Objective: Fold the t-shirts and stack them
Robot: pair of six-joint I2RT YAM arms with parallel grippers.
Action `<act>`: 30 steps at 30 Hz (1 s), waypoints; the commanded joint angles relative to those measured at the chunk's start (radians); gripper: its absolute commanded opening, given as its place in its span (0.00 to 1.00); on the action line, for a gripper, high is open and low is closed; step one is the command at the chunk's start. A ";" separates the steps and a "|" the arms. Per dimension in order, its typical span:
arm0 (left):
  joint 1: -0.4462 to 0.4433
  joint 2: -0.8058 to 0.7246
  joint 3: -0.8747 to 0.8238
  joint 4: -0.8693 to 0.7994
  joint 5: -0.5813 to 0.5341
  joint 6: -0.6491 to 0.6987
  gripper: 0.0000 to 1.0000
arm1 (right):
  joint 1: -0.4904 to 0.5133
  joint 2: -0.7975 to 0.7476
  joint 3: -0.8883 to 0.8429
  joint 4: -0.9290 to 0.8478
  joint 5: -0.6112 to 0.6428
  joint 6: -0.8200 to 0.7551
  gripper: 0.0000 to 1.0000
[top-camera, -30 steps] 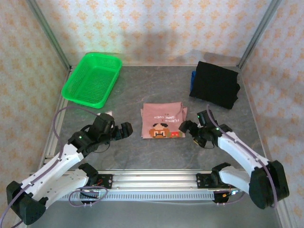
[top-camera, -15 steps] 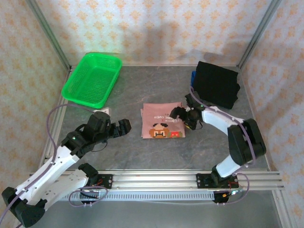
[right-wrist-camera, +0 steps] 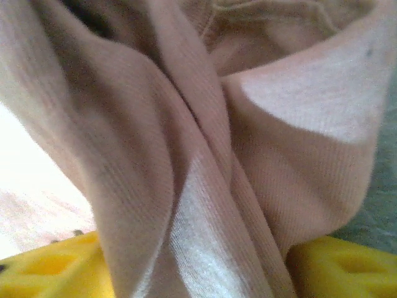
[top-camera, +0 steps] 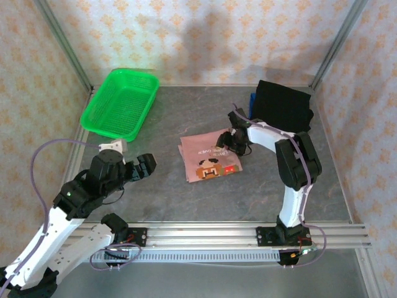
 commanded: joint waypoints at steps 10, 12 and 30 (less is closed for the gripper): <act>0.010 -0.087 0.020 -0.099 -0.091 -0.008 1.00 | 0.008 -0.045 0.034 -0.141 0.174 -0.051 0.00; 0.010 -0.102 0.009 -0.092 -0.097 -0.008 1.00 | 0.008 -0.082 0.073 -0.191 0.226 -0.079 0.00; 0.009 -0.129 -0.020 -0.081 -0.128 -0.010 1.00 | 0.009 -0.114 0.435 -0.368 0.481 -0.311 0.00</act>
